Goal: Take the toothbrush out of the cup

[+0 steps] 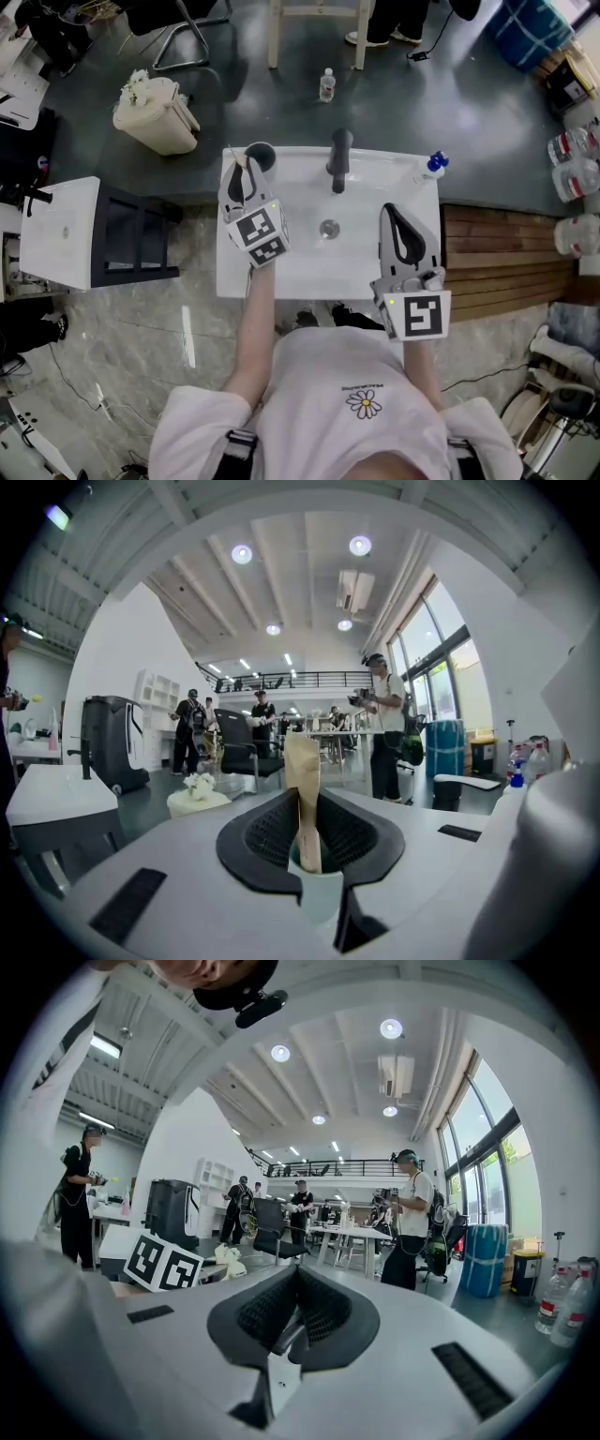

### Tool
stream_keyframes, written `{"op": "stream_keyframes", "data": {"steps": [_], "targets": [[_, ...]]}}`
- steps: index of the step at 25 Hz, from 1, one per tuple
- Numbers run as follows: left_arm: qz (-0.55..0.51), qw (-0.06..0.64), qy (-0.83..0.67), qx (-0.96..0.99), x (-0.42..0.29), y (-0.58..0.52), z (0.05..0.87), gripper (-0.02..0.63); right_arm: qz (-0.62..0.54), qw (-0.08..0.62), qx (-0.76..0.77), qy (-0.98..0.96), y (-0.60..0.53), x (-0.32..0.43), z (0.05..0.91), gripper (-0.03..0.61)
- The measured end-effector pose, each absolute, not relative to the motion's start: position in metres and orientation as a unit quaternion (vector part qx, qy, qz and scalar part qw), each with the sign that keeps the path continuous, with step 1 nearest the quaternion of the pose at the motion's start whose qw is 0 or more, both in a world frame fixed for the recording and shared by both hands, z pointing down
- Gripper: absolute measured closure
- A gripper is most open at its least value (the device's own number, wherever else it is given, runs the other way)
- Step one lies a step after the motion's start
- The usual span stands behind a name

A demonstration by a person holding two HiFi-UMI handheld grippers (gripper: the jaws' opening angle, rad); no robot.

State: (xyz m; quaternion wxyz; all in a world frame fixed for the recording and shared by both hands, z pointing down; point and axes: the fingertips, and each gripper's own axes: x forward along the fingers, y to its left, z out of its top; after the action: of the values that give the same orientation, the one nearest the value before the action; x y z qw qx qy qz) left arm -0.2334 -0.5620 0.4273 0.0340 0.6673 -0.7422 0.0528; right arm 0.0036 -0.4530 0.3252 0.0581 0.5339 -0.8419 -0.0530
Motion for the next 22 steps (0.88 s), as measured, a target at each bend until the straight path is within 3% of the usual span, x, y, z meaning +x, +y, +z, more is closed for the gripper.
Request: {"op": "stream_keyframes", "data": {"steps": [16, 22], "targets": [[-0.002, -0.126, -0.717, 0.686, -0.212, -0.522, 0.258, 0.558, -0.068, 0.013, 0.502, -0.862, -0.452, -0.017, 0.298, 0.566], [-0.063, -0.139, -0.701, 0.697, -0.197, -0.486, 0.210, 0.560, -0.078, -0.002, 0.501, -0.862, -0.447, -0.017, 0.286, 0.566]]}}
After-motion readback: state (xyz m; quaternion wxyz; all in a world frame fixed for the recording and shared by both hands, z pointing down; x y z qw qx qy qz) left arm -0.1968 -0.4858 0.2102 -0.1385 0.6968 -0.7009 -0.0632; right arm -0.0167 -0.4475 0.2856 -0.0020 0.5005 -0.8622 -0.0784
